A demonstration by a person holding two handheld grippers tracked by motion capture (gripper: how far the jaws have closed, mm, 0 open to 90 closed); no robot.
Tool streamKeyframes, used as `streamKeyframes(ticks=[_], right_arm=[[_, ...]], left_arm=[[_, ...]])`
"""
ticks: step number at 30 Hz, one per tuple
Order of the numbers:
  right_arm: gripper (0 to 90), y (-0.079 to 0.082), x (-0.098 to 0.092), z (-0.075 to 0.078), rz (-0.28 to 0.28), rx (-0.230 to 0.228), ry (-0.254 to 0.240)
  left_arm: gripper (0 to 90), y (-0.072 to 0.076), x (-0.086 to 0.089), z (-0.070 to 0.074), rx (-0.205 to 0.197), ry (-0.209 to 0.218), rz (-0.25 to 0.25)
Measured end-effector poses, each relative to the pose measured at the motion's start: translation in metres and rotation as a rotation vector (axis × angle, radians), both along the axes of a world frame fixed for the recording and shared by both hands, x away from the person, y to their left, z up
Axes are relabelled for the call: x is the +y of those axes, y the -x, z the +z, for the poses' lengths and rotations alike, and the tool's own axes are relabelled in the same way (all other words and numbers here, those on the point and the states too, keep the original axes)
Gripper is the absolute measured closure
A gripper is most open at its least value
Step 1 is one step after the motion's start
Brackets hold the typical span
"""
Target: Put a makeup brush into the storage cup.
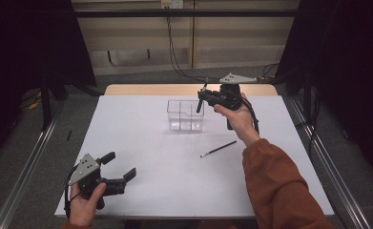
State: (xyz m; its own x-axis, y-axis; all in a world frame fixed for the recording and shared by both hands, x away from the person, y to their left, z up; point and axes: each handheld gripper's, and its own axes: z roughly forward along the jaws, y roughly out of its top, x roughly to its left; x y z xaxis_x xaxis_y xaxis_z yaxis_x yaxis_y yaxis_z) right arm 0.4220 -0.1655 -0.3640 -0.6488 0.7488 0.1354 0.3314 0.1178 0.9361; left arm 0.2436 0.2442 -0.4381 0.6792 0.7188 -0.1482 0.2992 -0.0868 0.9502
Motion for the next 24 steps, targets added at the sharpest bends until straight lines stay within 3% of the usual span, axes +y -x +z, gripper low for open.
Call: streamKeyframes(ticks=[8, 24], right_arm=[[78.7, -0.011, 0.004, -0.005, -0.016, 0.014, 0.008], [78.7, -0.024, 0.006, -0.022, -0.031, 0.043, 0.023]], left_arm=[[2.4, -0.001, 0.001, 0.001, -0.009, 0.011, 0.020], [2.3, 0.001, -0.004, 0.001, -0.015, 0.008, 0.000]])
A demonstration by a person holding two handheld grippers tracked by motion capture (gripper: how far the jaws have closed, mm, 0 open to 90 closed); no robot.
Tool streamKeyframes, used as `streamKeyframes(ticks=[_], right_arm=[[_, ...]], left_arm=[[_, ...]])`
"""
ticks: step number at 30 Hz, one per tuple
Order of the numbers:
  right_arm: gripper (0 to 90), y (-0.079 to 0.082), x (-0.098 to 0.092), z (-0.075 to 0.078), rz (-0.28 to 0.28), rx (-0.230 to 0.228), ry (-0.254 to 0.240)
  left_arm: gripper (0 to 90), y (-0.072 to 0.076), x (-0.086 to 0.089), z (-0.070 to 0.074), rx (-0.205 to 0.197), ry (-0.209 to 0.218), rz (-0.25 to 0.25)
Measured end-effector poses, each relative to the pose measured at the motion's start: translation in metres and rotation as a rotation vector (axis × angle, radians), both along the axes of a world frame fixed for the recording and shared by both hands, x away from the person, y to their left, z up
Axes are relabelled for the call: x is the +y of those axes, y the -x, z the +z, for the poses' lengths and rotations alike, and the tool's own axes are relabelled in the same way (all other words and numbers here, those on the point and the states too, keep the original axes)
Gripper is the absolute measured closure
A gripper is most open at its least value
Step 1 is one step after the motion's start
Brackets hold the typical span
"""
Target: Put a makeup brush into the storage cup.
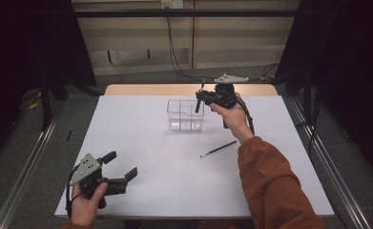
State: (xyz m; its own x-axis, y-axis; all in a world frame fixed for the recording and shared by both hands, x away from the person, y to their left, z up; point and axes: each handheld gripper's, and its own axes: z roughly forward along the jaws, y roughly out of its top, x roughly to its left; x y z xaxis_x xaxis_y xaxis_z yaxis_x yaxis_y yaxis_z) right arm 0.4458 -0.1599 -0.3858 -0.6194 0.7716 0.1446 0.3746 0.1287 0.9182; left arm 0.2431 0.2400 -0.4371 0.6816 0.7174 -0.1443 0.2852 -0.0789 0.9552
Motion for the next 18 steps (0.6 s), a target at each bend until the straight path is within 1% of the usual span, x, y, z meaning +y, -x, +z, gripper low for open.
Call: streamKeyframes(ticks=[5, 14, 18], right_arm=[[78.7, -0.002, 0.002, -0.005, 0.001, 0.010, 0.006], [78.7, -0.003, 0.002, -0.009, 0.000, 0.022, 0.002], [78.7, -0.003, 0.003, -0.013, 0.003, 0.030, 0.010]], left_arm=[[2.2, 0.000, 0.000, 0.000, 0.000, -0.002, -0.004], [2.3, 0.000, 0.000, 0.000, -0.001, -0.003, -0.007], [2.2, 0.000, 0.000, 0.000, -0.002, -0.006, -0.008]])
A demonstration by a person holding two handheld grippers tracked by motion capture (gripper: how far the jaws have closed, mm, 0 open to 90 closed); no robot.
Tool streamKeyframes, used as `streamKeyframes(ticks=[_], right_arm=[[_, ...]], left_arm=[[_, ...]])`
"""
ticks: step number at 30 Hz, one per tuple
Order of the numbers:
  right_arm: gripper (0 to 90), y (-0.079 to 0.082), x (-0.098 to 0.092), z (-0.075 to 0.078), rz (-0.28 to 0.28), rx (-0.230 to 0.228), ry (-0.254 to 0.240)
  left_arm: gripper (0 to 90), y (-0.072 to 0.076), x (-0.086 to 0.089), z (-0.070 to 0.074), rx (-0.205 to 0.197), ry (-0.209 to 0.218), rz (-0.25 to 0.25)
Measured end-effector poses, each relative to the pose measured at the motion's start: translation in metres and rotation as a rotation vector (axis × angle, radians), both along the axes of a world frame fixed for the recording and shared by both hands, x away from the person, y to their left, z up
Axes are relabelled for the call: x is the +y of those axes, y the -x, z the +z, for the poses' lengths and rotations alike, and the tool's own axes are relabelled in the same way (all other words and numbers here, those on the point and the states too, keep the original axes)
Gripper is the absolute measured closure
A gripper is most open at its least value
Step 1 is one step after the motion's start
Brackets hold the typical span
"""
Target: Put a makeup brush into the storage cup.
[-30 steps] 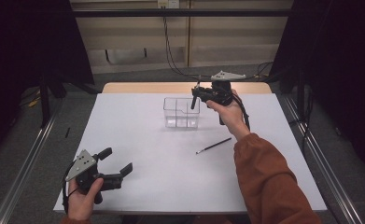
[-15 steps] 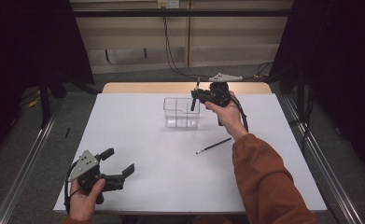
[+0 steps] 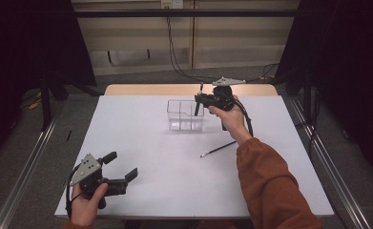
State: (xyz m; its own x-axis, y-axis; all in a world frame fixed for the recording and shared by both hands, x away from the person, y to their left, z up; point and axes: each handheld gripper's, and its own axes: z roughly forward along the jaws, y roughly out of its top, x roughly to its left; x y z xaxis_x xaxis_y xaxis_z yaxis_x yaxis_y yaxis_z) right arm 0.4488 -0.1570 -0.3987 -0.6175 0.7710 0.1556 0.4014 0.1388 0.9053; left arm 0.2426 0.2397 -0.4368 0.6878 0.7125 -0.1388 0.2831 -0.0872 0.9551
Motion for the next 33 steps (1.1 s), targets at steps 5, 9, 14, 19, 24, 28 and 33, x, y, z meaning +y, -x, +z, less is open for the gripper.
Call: streamKeyframes(ticks=[5, 9, 14, 19, 24, 28, 33], right_arm=[[78.7, -0.001, 0.001, -0.003, 0.000, 0.004, -0.001], [78.7, 0.000, 0.001, -0.005, 0.000, 0.006, -0.002], [78.7, 0.003, 0.002, -0.008, 0.005, 0.009, -0.002], [78.7, 0.005, 0.001, -0.013, 0.006, 0.019, -0.002], [78.7, 0.007, 0.000, -0.014, 0.008, 0.015, -0.002], [78.7, 0.007, -0.001, -0.017, 0.004, 0.027, -0.001], [78.6, 0.007, 0.001, -0.021, 0.009, 0.034, 0.002]], left_arm=[[2.3, 0.000, 0.000, 0.000, -0.001, -0.003, 0.001], [2.3, 0.000, 0.000, 0.000, -0.001, -0.003, 0.001], [2.2, 0.000, 0.000, 0.000, -0.003, -0.006, -0.001], [2.3, 0.000, 0.000, 0.001, -0.005, -0.010, -0.006], [2.3, 0.000, 0.000, 0.001, -0.005, -0.010, -0.004], [2.2, 0.000, 0.000, 0.001, -0.005, -0.012, -0.005], [2.2, 0.000, 0.000, 0.001, -0.003, -0.009, -0.004]])
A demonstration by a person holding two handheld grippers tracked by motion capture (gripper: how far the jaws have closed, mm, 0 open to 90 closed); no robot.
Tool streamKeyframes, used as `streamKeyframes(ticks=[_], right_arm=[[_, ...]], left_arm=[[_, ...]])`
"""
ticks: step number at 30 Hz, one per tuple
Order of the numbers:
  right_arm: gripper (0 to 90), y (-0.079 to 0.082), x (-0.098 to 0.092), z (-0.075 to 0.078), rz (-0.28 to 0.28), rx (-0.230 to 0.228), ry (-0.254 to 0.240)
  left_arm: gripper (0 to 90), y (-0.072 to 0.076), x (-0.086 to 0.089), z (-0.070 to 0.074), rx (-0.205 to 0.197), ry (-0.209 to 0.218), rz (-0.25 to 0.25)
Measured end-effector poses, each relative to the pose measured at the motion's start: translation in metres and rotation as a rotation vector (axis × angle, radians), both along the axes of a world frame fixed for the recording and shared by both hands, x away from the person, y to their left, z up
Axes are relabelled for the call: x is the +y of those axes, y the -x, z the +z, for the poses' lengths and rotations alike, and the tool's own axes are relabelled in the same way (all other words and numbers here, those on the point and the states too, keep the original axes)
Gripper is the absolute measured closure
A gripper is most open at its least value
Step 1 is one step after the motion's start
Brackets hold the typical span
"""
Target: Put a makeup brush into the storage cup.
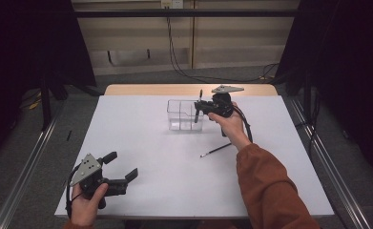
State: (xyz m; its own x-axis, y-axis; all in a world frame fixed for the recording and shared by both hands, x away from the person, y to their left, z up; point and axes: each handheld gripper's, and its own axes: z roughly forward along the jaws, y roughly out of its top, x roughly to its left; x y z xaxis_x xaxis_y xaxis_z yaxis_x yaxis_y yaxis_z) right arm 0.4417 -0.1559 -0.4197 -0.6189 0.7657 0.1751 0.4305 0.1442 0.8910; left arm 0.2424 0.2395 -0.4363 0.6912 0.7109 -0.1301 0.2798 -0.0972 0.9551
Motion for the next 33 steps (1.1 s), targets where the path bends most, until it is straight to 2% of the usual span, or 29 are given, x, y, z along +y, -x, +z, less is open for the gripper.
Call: streamKeyframes(ticks=[8, 16, 33], right_arm=[[78.5, -0.0010, 0.0034, -0.0066, 0.004, 0.011, -0.002], [78.1, -0.0006, 0.0020, -0.0051, 0.004, 0.007, -0.012], [74.6, 0.0004, 0.0026, -0.0100, 0.012, 0.005, -0.002]], left_arm=[[2.3, 0.0002, 0.0008, 0.0001, -0.003, -0.002, 0.000], [2.3, -0.0002, 0.0002, -0.0002, -0.001, -0.003, -0.002], [2.3, -0.0001, 0.0005, -0.0004, -0.001, -0.012, -0.003]])
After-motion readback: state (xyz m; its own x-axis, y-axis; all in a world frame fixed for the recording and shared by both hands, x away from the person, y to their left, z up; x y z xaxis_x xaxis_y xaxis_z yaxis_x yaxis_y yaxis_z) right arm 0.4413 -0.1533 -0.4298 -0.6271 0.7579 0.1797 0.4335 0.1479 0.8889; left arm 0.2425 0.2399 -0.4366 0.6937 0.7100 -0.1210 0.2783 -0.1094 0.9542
